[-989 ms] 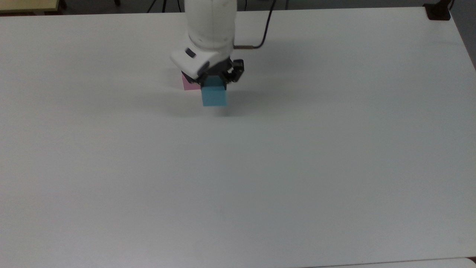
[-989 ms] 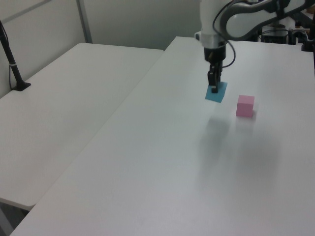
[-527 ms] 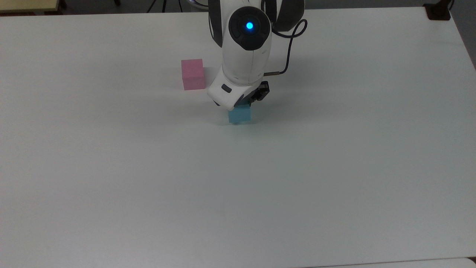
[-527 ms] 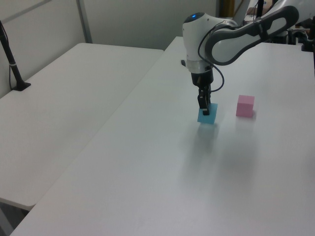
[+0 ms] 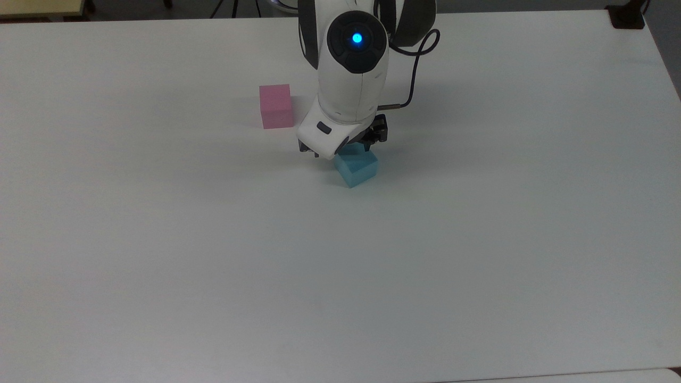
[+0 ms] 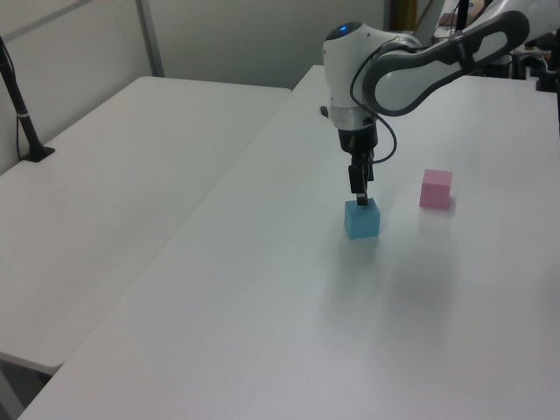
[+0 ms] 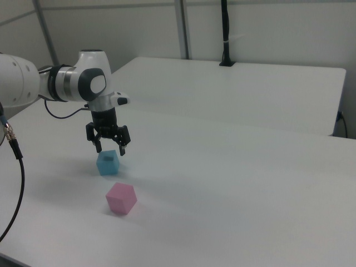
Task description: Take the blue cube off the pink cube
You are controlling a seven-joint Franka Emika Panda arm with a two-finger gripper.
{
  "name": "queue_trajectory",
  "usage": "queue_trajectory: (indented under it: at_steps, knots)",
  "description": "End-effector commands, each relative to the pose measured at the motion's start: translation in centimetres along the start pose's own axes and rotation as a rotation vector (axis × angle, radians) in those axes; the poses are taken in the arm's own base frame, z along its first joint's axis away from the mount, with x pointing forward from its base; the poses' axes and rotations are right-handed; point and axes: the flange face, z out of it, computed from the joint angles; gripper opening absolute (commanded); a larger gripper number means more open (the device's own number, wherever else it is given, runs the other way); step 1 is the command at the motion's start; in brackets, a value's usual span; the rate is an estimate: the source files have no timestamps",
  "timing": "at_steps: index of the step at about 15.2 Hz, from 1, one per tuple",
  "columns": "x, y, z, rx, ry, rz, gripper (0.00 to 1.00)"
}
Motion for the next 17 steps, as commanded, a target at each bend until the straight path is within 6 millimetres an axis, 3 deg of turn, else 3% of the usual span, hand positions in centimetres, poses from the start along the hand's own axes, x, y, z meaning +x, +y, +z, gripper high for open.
queue_trajectory:
  at_steps: [1, 3, 5, 9, 13, 17]
  knots:
    - [-0.2, 0.0, -1.6, 0.005, 0.019, 0.008, 1.0]
    - [-1.6, 0.8, -4.7, 0.009, 0.031, 0.041, 1.0]
    - [-4.8, 3.5, -9.7, 0.012, 0.015, 0.108, 1.0]
    - [-10.8, 8.0, -17.2, 0.053, 0.032, 0.203, 1.0]
    - [-14.9, 12.5, -21.9, 0.061, 0.102, 0.294, 1.0]
    - [-17.2, 14.3, -24.2, 0.067, 0.141, 0.338, 1.0]
